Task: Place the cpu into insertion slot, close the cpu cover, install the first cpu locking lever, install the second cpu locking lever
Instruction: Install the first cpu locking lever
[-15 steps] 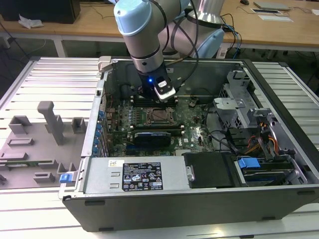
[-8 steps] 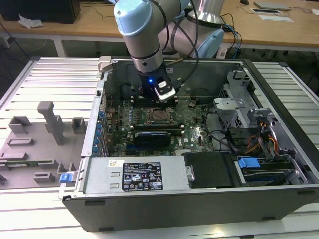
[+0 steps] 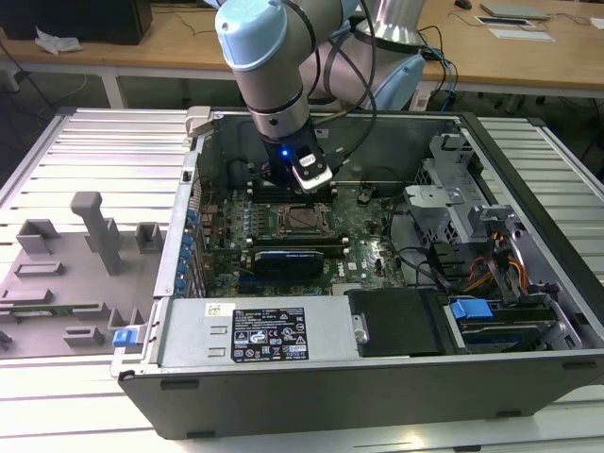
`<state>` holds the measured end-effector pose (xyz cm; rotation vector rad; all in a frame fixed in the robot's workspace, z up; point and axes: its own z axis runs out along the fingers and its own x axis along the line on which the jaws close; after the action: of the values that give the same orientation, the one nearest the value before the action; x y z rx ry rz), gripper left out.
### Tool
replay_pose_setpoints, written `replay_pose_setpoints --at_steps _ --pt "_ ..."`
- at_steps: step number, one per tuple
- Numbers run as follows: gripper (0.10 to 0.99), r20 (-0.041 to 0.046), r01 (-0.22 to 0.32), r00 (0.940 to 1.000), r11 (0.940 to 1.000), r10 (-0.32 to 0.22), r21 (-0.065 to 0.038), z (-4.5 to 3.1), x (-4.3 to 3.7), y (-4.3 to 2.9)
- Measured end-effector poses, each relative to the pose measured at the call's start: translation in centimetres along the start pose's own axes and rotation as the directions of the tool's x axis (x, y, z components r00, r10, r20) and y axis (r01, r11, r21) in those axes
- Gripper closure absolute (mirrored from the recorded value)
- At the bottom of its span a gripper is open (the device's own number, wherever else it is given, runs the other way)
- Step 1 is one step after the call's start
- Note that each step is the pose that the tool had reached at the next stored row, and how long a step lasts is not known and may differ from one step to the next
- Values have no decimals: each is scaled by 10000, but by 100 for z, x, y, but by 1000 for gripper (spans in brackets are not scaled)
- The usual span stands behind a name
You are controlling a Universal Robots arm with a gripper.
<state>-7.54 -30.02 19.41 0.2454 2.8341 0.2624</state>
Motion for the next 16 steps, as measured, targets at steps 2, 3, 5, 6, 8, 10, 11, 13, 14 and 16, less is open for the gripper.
replay_pose_setpoints --at_steps 2,3,5,6,8,10,11,13,14,16 --pt "980 2 1 10000 10000 -1 0 -18 -6 4" --pt "980 1 5 10000 10000 -5 9 -33 -10 7" --pt "980 4 40 10000 9999 -40 136 -72 -22 16" --pt "980 -23 59 10000 9997 -59 223 -80 -27 18" --pt "980 -110 91 9999 9990 -86 436 -93 -34 21" --pt "980 -265 164 9995 9961 -141 870 -171 -66 40" --pt "980 -251 187 9996 9952 -164 964 -318 -109 72" --pt "980 -248 190 9996 9950 -166 979 -332 -114 75" --pt "980 -248 190 9996 9950 -167 980 -332 -114 75" --pt "980 -427 176 9990 9948 -133 1005 -330 -118 76"
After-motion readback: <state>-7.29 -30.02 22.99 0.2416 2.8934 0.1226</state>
